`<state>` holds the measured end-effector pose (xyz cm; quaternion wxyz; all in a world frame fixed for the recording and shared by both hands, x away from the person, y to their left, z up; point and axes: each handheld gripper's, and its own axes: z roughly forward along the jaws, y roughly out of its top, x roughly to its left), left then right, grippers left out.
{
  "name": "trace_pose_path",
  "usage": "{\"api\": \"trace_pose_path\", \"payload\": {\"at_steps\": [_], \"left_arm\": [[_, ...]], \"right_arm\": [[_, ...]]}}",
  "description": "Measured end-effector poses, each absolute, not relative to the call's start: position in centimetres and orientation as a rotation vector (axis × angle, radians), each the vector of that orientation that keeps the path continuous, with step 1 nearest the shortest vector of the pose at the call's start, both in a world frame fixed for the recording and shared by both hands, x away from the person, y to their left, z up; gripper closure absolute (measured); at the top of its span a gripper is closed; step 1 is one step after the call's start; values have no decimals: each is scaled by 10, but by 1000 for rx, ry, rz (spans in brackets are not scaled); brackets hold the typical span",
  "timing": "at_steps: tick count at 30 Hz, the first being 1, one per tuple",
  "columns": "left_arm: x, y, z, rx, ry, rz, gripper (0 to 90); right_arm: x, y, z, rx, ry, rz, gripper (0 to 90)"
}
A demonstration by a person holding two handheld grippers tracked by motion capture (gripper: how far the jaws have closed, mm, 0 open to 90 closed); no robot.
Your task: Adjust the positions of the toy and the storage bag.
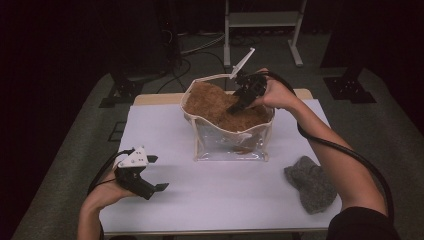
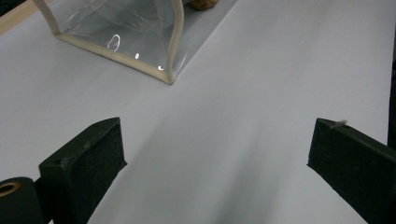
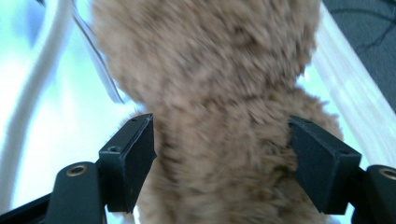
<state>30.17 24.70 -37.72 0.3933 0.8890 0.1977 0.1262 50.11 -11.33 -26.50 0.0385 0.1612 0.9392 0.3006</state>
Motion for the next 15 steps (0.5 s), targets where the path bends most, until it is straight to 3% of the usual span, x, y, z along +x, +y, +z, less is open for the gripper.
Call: {"api": "trace_pose_path", "payload": {"at_steps": [6,7,9,15], "left_arm": [[301,247,-376,2263,495,325,29],[301,247,-376,2256,497,327,30],[301,247,-376,2257,495,326,30],[301,248,-376,2256,498,325,30]], "right_arm": [[499,-101,-255,462,2847,1110,376],[498,-91,-252,444,2836,1146,453],[497,-84,-252,428,2816,1168,515],[498,-69,-248,415,2775,1282,573]]}}
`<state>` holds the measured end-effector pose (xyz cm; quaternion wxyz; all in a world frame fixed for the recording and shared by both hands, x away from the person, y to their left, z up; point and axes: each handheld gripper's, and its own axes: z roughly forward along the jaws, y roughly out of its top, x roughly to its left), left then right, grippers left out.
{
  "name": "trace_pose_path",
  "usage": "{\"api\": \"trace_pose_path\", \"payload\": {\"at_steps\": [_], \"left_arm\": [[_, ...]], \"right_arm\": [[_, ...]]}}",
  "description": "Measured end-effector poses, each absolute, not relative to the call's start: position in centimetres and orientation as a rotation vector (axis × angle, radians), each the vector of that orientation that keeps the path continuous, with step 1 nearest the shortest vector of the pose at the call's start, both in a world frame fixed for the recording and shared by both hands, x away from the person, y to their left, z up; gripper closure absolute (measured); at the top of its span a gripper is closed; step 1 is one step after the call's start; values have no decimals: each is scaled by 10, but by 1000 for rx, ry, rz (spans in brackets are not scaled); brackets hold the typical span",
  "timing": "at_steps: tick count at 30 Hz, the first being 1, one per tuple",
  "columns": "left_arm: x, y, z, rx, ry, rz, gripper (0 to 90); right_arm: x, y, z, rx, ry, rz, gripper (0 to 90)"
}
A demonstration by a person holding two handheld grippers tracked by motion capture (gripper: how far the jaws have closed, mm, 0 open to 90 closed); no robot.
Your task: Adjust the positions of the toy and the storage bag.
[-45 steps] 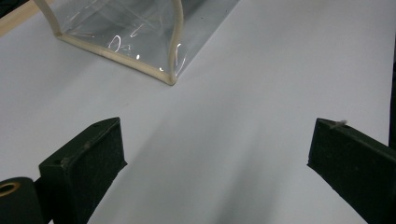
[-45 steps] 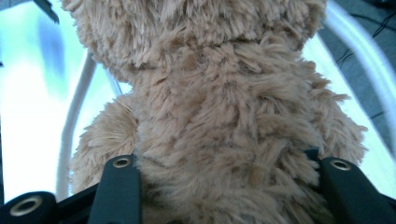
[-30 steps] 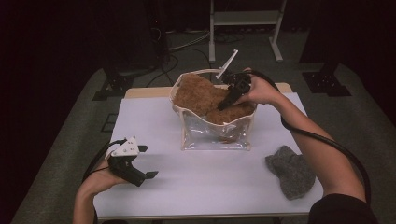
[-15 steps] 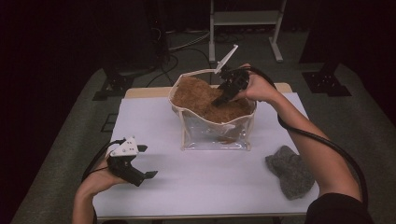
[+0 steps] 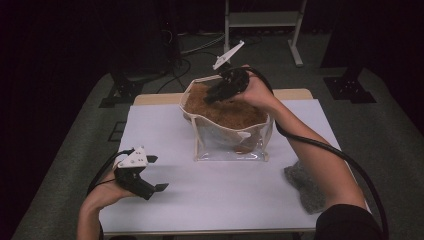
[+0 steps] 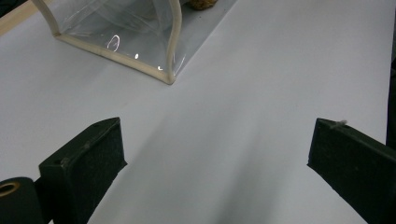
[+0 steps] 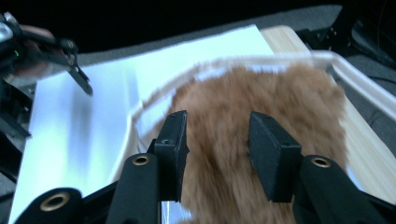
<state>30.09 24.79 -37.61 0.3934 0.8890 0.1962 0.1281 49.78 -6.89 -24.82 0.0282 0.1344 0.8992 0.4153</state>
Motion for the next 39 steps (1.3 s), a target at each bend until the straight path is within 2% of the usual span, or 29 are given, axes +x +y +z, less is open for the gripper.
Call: {"api": "trace_pose_path", "payload": {"at_steps": [7,13,14,18,23,31,39], "left_arm": [[301,248,-376,2252,497,326,30],[301,248,-376,2255,498,326,29],[301,249,-376,2255,500,326,29],[301,248,-376,2258,500,326,30],[300,249,-376,2256,497,329,30],[300,247,-375,2261,491,327,30],[301,245,-373,2259,484,333,30]], "right_arm": [[499,-49,-246,402,2750,1308,604],[502,-41,-254,416,2741,1283,687],[503,-39,-258,413,2753,1211,747],[508,-39,-268,453,2799,1124,811],[508,-35,-280,469,2833,1067,832],[507,-37,-286,470,2860,1010,838],[498,-47,-270,477,2856,1110,711]]}}
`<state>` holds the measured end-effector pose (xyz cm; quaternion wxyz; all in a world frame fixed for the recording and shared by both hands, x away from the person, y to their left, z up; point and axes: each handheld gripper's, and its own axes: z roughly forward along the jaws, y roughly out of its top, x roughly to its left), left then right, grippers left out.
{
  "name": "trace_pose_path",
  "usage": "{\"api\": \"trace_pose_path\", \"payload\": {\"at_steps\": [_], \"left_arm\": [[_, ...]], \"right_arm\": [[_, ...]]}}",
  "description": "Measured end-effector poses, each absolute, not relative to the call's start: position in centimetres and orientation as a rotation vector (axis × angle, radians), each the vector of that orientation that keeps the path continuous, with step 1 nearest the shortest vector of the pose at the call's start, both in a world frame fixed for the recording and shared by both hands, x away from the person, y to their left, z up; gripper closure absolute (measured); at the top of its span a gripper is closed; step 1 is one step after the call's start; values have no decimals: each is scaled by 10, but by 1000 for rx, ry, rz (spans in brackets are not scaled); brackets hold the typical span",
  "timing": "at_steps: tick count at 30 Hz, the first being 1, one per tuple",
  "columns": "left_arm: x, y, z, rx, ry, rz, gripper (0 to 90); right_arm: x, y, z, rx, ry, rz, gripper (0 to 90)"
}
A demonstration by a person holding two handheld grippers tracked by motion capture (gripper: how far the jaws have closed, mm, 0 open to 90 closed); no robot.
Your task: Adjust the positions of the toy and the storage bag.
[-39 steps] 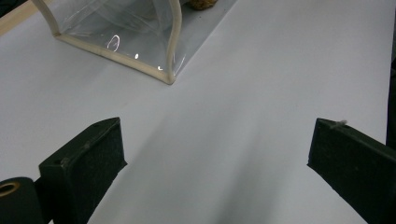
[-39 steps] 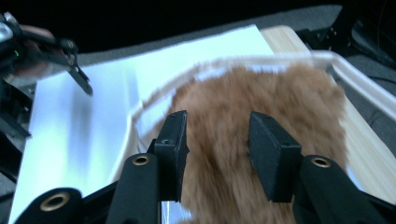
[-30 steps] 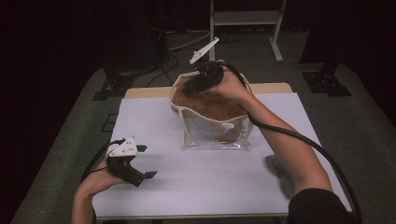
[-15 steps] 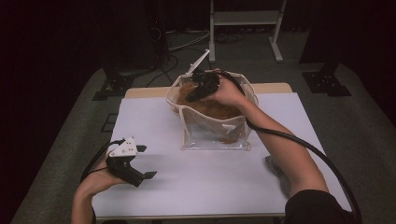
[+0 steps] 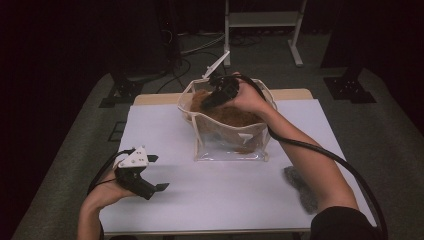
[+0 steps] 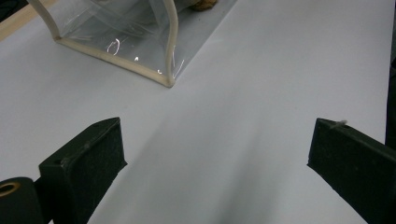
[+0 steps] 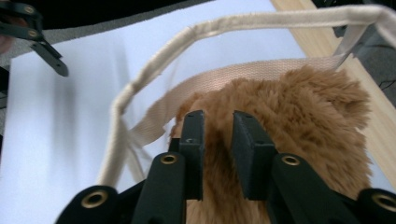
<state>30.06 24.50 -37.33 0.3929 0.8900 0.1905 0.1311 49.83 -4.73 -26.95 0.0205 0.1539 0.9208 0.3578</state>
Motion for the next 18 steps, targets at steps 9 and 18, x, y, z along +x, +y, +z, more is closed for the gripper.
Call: {"api": "trace_pose_path", "payload": {"at_steps": [9,18], "left_arm": [[301,246,-373,2251,490,339,30],[299,247,-373,2249,489,341,30]], "right_arm": [[488,-81,-249,501,2799,1216,624],[474,-125,-238,566,2747,1260,585]]}}
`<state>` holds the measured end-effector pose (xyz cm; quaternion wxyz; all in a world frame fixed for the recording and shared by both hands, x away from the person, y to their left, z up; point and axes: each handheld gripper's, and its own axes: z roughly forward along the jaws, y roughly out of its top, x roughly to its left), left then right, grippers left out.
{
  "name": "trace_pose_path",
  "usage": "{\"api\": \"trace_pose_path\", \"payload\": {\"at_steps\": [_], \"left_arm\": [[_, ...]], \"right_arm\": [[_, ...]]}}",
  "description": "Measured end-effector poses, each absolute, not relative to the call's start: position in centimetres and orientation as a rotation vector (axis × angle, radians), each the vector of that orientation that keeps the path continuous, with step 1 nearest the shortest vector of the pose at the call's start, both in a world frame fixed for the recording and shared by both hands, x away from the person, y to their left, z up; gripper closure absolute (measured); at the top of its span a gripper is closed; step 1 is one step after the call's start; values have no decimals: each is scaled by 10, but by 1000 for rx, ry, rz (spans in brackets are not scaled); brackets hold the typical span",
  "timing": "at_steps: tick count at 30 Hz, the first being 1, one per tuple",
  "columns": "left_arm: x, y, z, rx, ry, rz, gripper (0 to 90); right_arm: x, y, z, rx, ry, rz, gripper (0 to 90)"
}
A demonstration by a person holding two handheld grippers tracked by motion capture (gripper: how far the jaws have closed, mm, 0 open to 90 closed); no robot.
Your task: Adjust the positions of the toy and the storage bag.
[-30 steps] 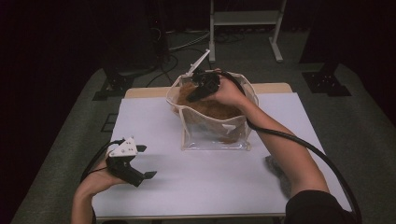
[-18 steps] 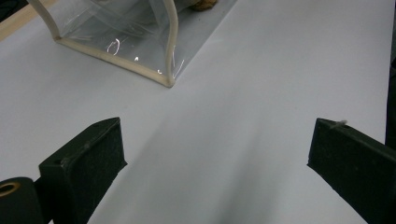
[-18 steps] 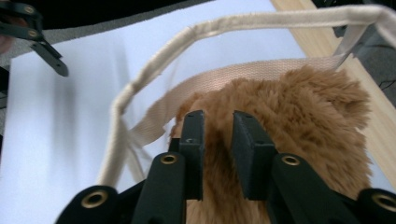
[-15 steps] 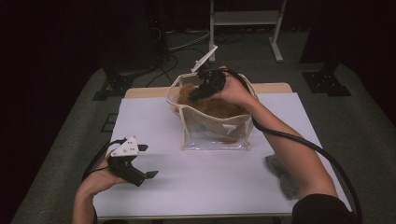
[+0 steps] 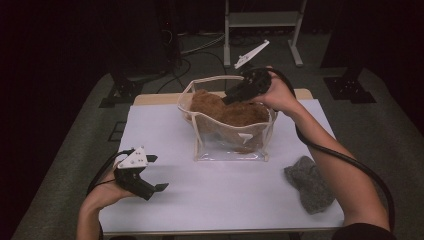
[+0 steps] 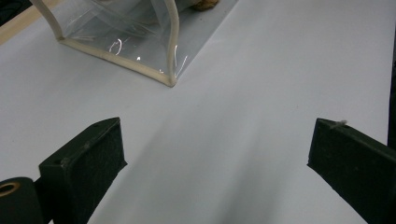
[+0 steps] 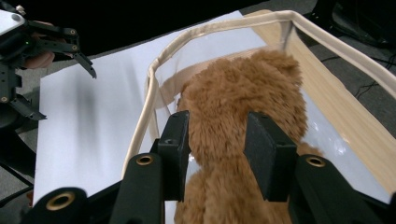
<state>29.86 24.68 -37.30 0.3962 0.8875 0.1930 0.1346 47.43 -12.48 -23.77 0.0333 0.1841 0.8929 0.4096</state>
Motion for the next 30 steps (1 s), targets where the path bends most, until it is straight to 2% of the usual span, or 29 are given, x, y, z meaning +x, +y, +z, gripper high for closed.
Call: {"api": "trace_pose_path", "payload": {"at_steps": [30], "left_arm": [[298,246,-373,2256,491,348,30]], "right_arm": [[429,-216,-233,682,2647,1353,415]]}}
